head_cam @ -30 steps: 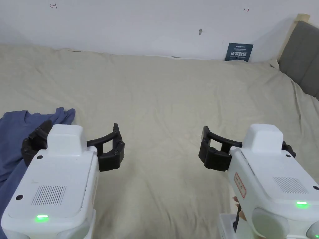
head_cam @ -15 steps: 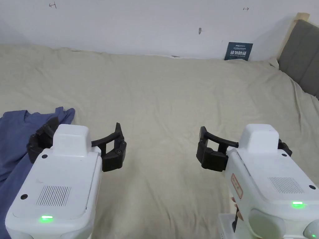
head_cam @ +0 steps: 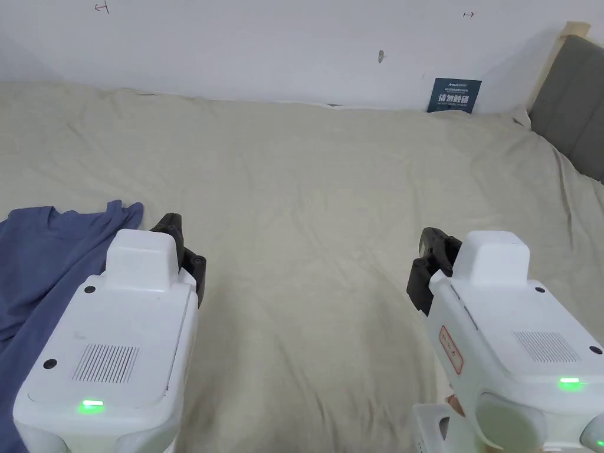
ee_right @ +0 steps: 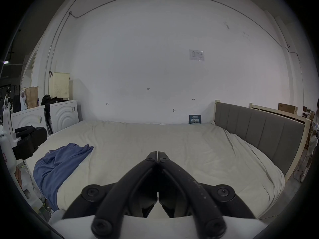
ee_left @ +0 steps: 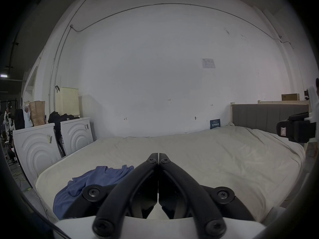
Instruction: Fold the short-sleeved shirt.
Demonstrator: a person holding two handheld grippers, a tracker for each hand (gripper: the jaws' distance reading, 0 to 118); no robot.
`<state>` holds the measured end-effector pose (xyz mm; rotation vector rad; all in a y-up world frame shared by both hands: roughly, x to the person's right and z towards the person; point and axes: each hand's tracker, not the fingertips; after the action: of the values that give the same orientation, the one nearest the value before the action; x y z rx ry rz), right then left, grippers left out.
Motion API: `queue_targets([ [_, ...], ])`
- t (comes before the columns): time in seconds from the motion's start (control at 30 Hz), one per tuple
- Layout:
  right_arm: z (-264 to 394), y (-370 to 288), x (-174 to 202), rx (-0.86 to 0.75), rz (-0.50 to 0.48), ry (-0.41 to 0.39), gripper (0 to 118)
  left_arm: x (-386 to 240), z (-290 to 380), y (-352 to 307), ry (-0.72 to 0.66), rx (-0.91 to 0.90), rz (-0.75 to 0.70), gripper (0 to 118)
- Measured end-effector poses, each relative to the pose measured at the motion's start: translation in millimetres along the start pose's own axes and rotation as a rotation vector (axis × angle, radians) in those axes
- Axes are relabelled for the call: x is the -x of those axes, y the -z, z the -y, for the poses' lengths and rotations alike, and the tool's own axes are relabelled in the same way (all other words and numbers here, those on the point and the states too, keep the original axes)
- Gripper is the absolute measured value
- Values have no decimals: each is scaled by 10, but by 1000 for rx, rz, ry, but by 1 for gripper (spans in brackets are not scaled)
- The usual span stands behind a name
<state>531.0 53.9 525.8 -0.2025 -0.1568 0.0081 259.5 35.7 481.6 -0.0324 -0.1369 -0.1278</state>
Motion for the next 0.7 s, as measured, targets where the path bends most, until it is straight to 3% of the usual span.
queue_targets([
  [0.7,-36,21,52,13,-15,-12,1,44,-17,-14,-16,1,-12,0],
])
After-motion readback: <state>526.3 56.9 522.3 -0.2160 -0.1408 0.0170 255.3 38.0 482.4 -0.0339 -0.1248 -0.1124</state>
